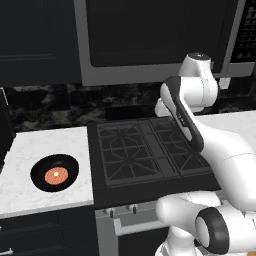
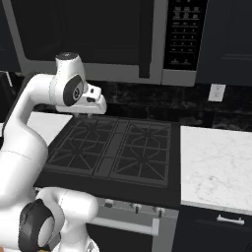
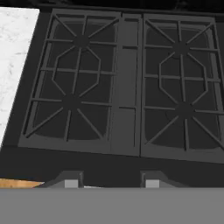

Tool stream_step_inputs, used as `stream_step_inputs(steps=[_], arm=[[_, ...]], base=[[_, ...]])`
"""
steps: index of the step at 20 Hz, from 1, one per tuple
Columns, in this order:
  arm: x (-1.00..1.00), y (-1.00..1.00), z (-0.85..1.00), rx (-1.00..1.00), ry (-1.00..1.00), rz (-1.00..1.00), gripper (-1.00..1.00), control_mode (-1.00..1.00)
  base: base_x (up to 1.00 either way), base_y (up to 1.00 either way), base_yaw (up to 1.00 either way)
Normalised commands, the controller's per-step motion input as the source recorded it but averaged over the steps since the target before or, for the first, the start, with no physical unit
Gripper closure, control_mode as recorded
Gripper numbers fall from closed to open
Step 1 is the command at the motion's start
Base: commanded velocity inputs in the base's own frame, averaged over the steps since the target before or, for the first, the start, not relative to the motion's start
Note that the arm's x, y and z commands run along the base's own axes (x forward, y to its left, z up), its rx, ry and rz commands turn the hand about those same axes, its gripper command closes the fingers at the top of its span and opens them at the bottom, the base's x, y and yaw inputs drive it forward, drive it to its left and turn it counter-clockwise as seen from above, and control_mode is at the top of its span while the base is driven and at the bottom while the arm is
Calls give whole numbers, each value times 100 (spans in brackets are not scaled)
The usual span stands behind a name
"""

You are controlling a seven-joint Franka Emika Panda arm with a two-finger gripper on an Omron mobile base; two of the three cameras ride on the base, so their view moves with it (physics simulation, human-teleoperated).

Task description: Open the microwave, place the bowl with waffle inside the microwave, then close the microwave door and turn it on.

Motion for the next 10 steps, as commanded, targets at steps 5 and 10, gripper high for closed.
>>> stream_step_inputs(steps=[5, 10], arm=[[-35, -25, 5, 17, -25, 1, -100, -100], [-29, -84, 42, 30, -41, -8, -100, -100]], base=[[0, 0, 0], [0, 0, 0]])
